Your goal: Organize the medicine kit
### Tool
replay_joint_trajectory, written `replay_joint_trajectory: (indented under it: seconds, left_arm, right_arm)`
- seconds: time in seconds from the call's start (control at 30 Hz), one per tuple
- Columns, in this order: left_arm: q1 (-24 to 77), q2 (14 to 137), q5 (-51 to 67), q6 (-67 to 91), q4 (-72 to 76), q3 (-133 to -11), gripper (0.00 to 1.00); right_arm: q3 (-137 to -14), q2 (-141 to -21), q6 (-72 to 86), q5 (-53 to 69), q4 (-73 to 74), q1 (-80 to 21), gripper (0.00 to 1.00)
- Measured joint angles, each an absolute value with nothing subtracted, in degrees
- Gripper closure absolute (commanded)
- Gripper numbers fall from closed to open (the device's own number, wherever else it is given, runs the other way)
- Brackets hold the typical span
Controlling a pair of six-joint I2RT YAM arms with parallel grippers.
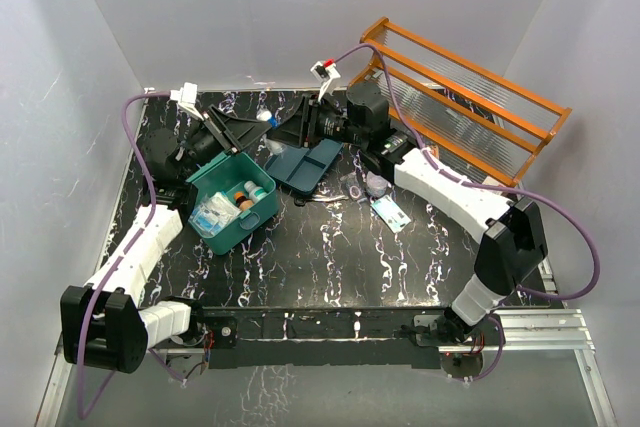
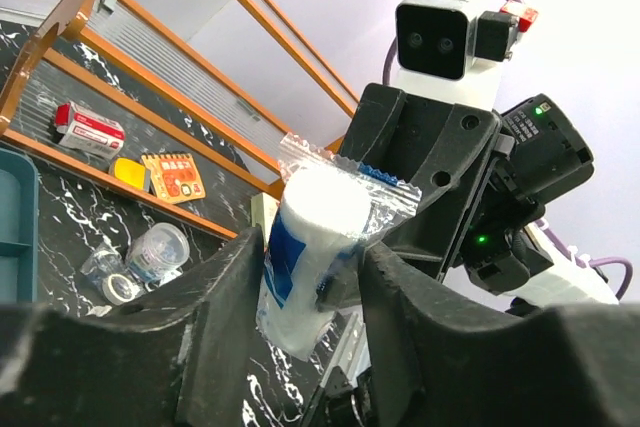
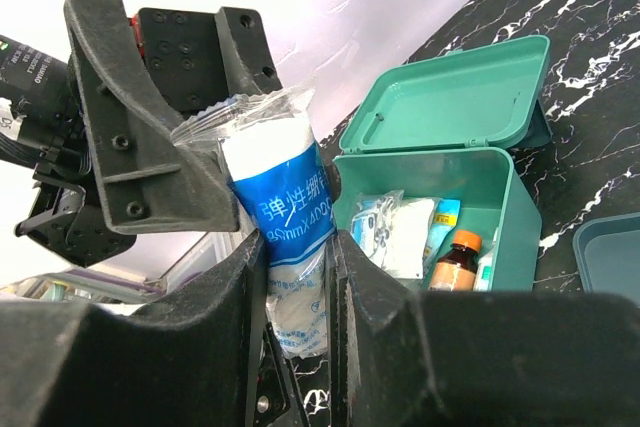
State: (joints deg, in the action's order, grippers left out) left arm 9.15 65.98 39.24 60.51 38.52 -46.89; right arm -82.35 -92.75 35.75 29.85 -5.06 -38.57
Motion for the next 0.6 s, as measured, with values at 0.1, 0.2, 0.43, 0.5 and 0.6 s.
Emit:
replay_joint_trajectory:
  seconds: [0.1,0.2,0.43,0.5,0.6]
  left_arm:
    - [9.1,65.9,39.1,59.8,37.8,-46.9,0.67]
    - [9.1,65.9,38.9,58.9,36.2,-47.0,0.68]
    - [9.3,65.9,38.5,54.5,32.4,-47.8,0.87]
    - [9.3,65.9,38.2,52.0,30.6,-48.6,0.87]
    - [9.3,65.9,37.4,46.0,25.1,-51.3,0.87]
  right_arm:
    - [-82.3,-93.2,35.9,31.1,-5.0,-38.6,0.82]
    - [-82.3,-93.8,35.5,31.9,-4.9,-38.4,0.81]
    - [-82.3,-94.4,33.2,33.2,-4.0,-38.2,0.48]
    - [-82.3,-94.4,31.9,33.2,-3.1,-38.2,0.35]
    - [-82.3,-94.2,29.7,31.2,-1.1,-38.2,0.31]
